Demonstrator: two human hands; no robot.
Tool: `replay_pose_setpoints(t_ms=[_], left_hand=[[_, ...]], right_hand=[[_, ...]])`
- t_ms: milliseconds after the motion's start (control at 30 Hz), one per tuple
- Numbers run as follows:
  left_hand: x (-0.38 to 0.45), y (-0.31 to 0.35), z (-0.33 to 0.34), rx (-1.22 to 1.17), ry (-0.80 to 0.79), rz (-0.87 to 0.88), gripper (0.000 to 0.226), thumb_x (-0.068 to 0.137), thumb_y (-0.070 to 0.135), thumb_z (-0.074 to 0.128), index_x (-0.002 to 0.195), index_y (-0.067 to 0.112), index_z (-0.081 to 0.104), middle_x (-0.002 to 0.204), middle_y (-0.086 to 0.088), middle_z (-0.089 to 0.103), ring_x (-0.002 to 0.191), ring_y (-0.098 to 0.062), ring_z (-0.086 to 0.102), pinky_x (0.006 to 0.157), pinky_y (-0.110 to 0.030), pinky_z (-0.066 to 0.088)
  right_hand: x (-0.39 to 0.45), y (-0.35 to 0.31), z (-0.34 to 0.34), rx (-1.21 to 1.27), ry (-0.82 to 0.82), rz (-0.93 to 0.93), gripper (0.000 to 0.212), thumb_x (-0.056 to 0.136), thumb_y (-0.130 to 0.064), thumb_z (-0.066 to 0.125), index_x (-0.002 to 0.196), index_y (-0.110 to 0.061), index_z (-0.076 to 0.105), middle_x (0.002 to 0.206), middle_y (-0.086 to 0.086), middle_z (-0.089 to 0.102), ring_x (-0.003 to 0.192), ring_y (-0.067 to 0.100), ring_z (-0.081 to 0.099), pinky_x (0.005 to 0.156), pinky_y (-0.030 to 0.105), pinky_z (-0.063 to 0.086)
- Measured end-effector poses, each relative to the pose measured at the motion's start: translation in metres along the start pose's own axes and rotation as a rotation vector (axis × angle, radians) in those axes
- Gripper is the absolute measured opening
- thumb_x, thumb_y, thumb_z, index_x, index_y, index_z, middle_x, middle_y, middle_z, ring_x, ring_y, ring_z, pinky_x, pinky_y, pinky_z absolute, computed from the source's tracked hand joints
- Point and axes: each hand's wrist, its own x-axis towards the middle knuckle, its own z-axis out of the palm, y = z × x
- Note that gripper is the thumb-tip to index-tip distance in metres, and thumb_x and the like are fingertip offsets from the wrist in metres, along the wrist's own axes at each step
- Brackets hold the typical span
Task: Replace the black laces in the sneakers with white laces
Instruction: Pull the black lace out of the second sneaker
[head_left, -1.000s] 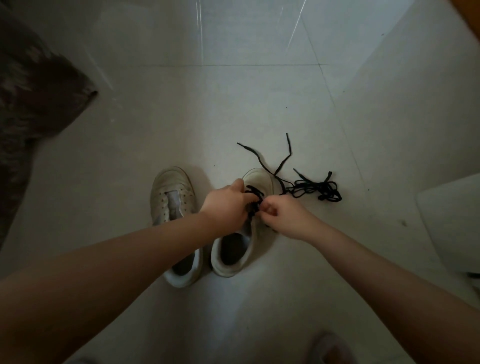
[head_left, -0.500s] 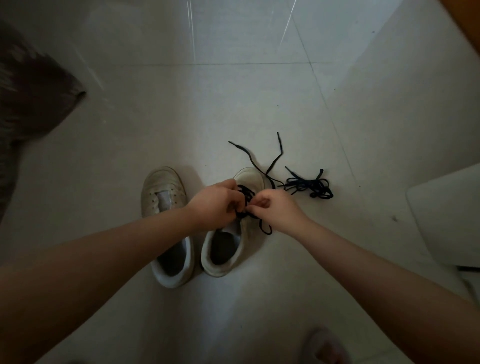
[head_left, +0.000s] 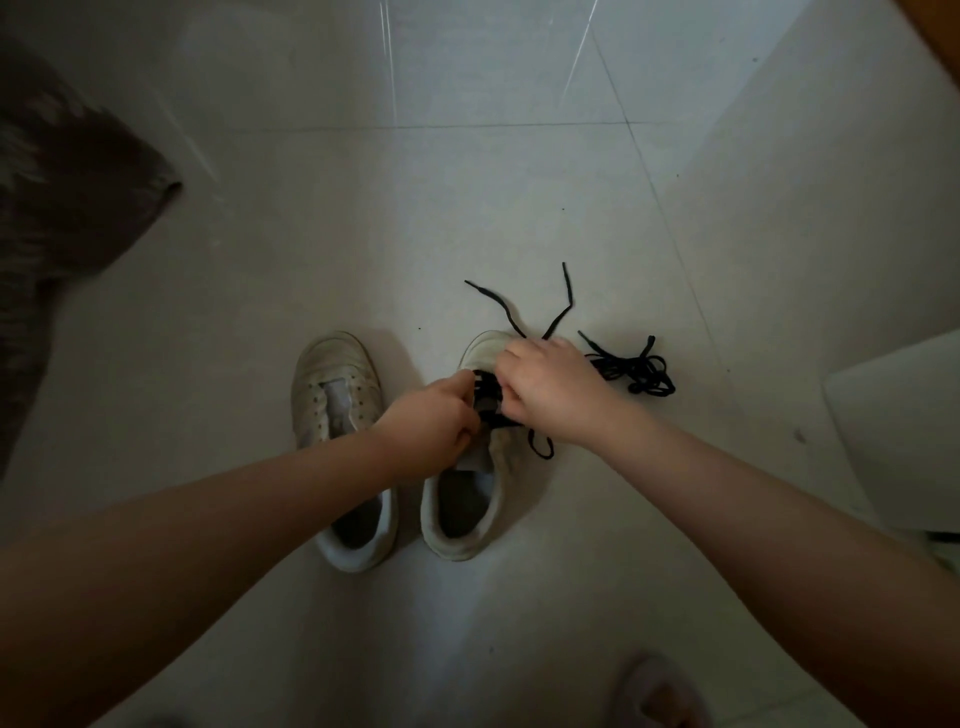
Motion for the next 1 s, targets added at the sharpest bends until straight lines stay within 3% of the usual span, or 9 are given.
replay_pose_setpoints(t_ms=[133, 267, 400, 533, 600, 667, 733, 800, 1000], left_hand=[[-0.002, 0.005, 0.006, -0.144, 0.07, -0.08, 0.029, 0.083, 0.036, 0.05, 0.085, 0.017, 0.072, 0.093, 0.003, 0.04, 0.069, -0.011, 0.043, 0.068, -0.032, 0.049], [-0.002, 0.009, 0.009, -0.174, 0.085, -0.175, 0.036, 0.081, 0.059, 0.056, 0.072, 0.025, 0.061, 0.092, 0.006, 0.039, 0.066, -0.003, 0.041, 0.058, -0.022, 0.036], [-0.001, 0.011, 0.012, -0.184, 0.084, -0.189, 0.024, 0.081, 0.044, 0.063, 0.076, 0.021, 0.068, 0.095, 0.005, 0.041, 0.082, -0.007, 0.041, 0.064, -0.025, 0.039], [0.0, 0.014, 0.012, -0.218, 0.075, -0.208, 0.018, 0.082, 0.032, 0.062, 0.072, 0.017, 0.065, 0.093, 0.003, 0.041, 0.086, -0.011, 0.043, 0.071, -0.028, 0.046], [0.002, 0.017, 0.011, -0.19, 0.068, -0.208, 0.018, 0.083, 0.031, 0.061, 0.074, 0.016, 0.064, 0.094, 0.003, 0.039, 0.091, -0.012, 0.042, 0.072, -0.029, 0.046], [0.004, 0.018, 0.011, -0.183, 0.062, -0.215, 0.017, 0.084, 0.031, 0.059, 0.073, 0.018, 0.062, 0.095, 0.003, 0.038, 0.095, -0.013, 0.043, 0.072, -0.029, 0.045], [0.004, 0.018, 0.011, -0.188, 0.056, -0.218, 0.017, 0.084, 0.032, 0.059, 0.07, 0.021, 0.058, 0.095, 0.003, 0.038, 0.096, -0.013, 0.043, 0.071, -0.027, 0.042], [0.004, 0.018, 0.011, -0.202, 0.051, -0.221, 0.018, 0.084, 0.032, 0.059, 0.069, 0.023, 0.056, 0.095, 0.003, 0.038, 0.096, -0.013, 0.043, 0.071, -0.027, 0.042], [0.003, 0.016, 0.011, -0.203, 0.055, -0.22, 0.023, 0.085, 0.032, 0.058, 0.066, 0.019, 0.053, 0.094, 0.0, 0.041, 0.092, -0.015, 0.046, 0.073, -0.033, 0.047]], right_hand=[[-0.003, 0.01, 0.008, 0.463, -0.166, 0.256, 0.009, 0.089, -0.028, 0.057, 0.085, -0.02, 0.06, 0.085, -0.004, 0.059, 0.082, 0.016, 0.058, 0.077, 0.034, 0.049], [-0.011, 0.017, 0.02, 0.58, -0.173, 0.385, 0.018, 0.086, -0.034, 0.065, 0.074, -0.021, 0.063, 0.069, -0.008, 0.059, 0.064, 0.005, 0.052, 0.06, 0.023, 0.037], [-0.012, 0.009, 0.03, 0.561, -0.202, 0.381, 0.028, 0.087, -0.026, 0.062, 0.062, -0.027, 0.05, 0.06, -0.011, 0.05, 0.059, 0.008, 0.048, 0.057, 0.025, 0.037], [-0.008, 0.019, 0.013, 0.086, -0.01, 0.203, 0.019, 0.096, -0.029, 0.048, 0.092, -0.015, 0.059, 0.091, -0.001, 0.057, 0.088, 0.019, 0.053, 0.079, 0.034, 0.04], [-0.008, 0.021, 0.015, 0.014, 0.072, 0.184, 0.021, 0.096, -0.03, 0.047, 0.096, -0.013, 0.06, 0.096, 0.001, 0.058, 0.093, 0.021, 0.054, 0.08, 0.035, 0.039], [-0.012, 0.016, 0.025, 0.244, 0.073, 0.331, 0.023, 0.093, -0.034, 0.054, 0.087, -0.013, 0.059, 0.084, -0.001, 0.056, 0.08, 0.018, 0.054, 0.07, 0.031, 0.039], [-0.016, 0.016, 0.034, 0.595, -0.069, 0.512, 0.033, 0.088, -0.039, 0.062, 0.076, -0.008, 0.059, 0.067, 0.0, 0.051, 0.064, 0.015, 0.048, 0.058, 0.028, 0.034], [-0.022, 0.015, 0.038, 0.778, -0.142, 0.547, 0.034, 0.084, -0.035, 0.068, 0.075, -0.002, 0.063, 0.063, 0.003, 0.051, 0.062, 0.013, 0.046, 0.056, 0.026, 0.033], [-0.015, 0.014, 0.032, 0.747, -0.014, 0.531, 0.015, 0.086, -0.021, 0.066, 0.079, -0.009, 0.062, 0.067, -0.003, 0.055, 0.067, 0.012, 0.05, 0.059, 0.021, 0.037]])
